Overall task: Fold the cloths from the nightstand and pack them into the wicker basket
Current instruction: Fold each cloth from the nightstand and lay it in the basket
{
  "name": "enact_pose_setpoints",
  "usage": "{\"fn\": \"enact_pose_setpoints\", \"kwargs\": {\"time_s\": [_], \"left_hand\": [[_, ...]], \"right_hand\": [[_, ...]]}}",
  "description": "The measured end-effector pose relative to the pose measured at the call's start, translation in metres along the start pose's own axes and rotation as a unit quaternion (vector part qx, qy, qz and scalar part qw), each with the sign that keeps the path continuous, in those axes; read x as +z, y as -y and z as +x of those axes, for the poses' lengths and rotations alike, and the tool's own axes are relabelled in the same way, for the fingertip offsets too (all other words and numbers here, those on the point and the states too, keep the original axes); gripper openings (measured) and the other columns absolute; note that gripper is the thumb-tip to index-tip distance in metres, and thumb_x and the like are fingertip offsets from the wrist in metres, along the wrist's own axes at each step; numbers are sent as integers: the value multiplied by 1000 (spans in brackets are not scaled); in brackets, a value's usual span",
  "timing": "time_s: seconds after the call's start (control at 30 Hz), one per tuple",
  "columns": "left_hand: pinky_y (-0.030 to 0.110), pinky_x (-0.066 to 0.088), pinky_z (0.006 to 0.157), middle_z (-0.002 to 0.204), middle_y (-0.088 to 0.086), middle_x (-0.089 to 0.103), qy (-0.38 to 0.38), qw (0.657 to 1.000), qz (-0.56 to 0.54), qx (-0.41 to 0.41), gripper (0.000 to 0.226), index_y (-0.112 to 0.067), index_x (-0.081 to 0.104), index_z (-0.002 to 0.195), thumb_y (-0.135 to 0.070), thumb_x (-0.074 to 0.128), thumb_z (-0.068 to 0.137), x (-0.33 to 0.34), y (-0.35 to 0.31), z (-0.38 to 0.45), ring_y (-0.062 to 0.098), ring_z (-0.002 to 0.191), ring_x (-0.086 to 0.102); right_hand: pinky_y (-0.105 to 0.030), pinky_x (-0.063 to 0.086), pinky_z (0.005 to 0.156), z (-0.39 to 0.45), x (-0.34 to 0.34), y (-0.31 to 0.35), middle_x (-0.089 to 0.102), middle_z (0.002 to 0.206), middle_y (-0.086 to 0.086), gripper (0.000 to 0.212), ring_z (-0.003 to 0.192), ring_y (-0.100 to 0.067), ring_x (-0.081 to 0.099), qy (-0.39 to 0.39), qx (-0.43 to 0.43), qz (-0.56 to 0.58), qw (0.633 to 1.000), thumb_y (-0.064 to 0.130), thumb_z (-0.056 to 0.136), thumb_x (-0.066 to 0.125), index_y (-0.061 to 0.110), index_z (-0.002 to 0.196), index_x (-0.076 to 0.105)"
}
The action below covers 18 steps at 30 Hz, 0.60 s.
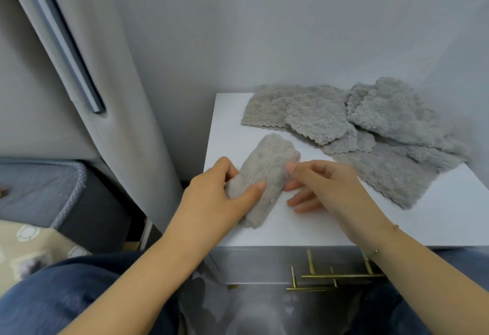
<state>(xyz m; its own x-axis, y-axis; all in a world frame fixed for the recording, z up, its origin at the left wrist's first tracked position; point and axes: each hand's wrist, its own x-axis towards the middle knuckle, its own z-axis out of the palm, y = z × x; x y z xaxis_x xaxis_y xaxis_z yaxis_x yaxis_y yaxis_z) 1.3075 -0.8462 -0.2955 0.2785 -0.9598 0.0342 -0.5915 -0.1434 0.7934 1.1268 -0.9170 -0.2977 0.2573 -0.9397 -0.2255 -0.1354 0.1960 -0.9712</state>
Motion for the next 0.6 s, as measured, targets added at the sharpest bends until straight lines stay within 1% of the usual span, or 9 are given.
{"fn": "enact_pose_setpoints", "kwargs": {"time_s": [0.03, 0.1, 0.2, 0.27, 0.37, 0.43, 0.5, 0.53, 0.6], "left_hand": [[27, 48, 55, 75, -5, 65, 8, 1000, -9, 6, 37, -22, 50, 78, -51, 72, 77, 4, -3, 0, 11, 60, 58], [32, 51, 61, 78, -5, 66, 19, 999, -28, 16, 35, -22, 51, 80, -47, 75, 77, 13, -9, 0, 14, 65, 59], [30, 54, 63, 81, -6, 67, 38, 997, -69, 14, 32, -21, 53, 83, -43, 76, 78, 20, -18, 2, 10, 64, 59], [31, 53, 66, 84, -5, 68, 56, 993, -103, 2, 32, -20, 54, 83, -42, 77, 76, 24, -21, 4, 7, 64, 57], [33, 53, 69, 79, -7, 67, 85, 986, -143, -12, 36, -23, 55, 80, -47, 79, 68, 28, -24, 5, 11, 67, 58], [32, 55, 72, 76, -11, 66, 109, 980, -163, -16, 40, -24, 56, 80, -50, 82, 63, 33, -27, 6, 13, 70, 60], [22, 53, 72, 74, -17, 64, 123, 978, -166, -4, 39, -25, 58, 82, -51, 80, 63, 37, -34, 6, 9, 72, 60], [17, 51, 70, 73, -21, 62, 119, 981, -154, 12, 37, -25, 59, 83, -52, 76, 63, 38, -37, 6, 4, 72, 59], [15, 50, 70, 78, -23, 64, 109, 986, -120, 46, 35, -27, 63, 85, -56, 68, 66, 39, -48, 10, 0, 76, 61]], "right_hand": [[-27, 57, 53, 1, 1, 0, 74, 81, -12, 27, 60, -23, 69, 9, 12, 17, 1000, 31, 86, 70, 4, 91, 72], [-29, 60, 64, 2, 1, 2, 75, 84, -10, 26, 68, -21, 71, 37, 28, 30, 998, 32, 87, 68, 8, 95, 73], [-33, 59, 77, 2, -1, 3, 76, 90, -6, 25, 79, -19, 72, 58, 28, 64, 996, 31, 91, 64, 10, 102, 72], [-30, 58, 78, 2, 0, 4, 76, 95, -5, 24, 88, -18, 73, 46, 23, 96, 994, 28, 92, 63, 10, 105, 72], [-26, 58, 75, 1, -2, 7, 76, 95, -4, 18, 90, -17, 73, 16, 7, 131, 991, 24, 91, 66, 10, 102, 72], [-31, 59, 78, 0, -5, 9, 76, 93, -4, 13, 89, -19, 73, -6, 6, 142, 990, 23, 89, 68, 14, 96, 73], [-37, 59, 79, -1, -10, 10, 76, 92, -7, 9, 88, -23, 73, -29, 9, 183, 983, 21, 87, 69, 15, 92, 73], [-39, 59, 78, -3, -12, 10, 76, 93, -8, 9, 88, -25, 73, -40, 13, 208, 977, 20, 87, 70, 14, 93, 73], [-42, 59, 80, -7, -20, 13, 75, 98, -10, 18, 91, -27, 72, -56, 20, 255, 965, 20, 86, 70, 12, 102, 72]]}}
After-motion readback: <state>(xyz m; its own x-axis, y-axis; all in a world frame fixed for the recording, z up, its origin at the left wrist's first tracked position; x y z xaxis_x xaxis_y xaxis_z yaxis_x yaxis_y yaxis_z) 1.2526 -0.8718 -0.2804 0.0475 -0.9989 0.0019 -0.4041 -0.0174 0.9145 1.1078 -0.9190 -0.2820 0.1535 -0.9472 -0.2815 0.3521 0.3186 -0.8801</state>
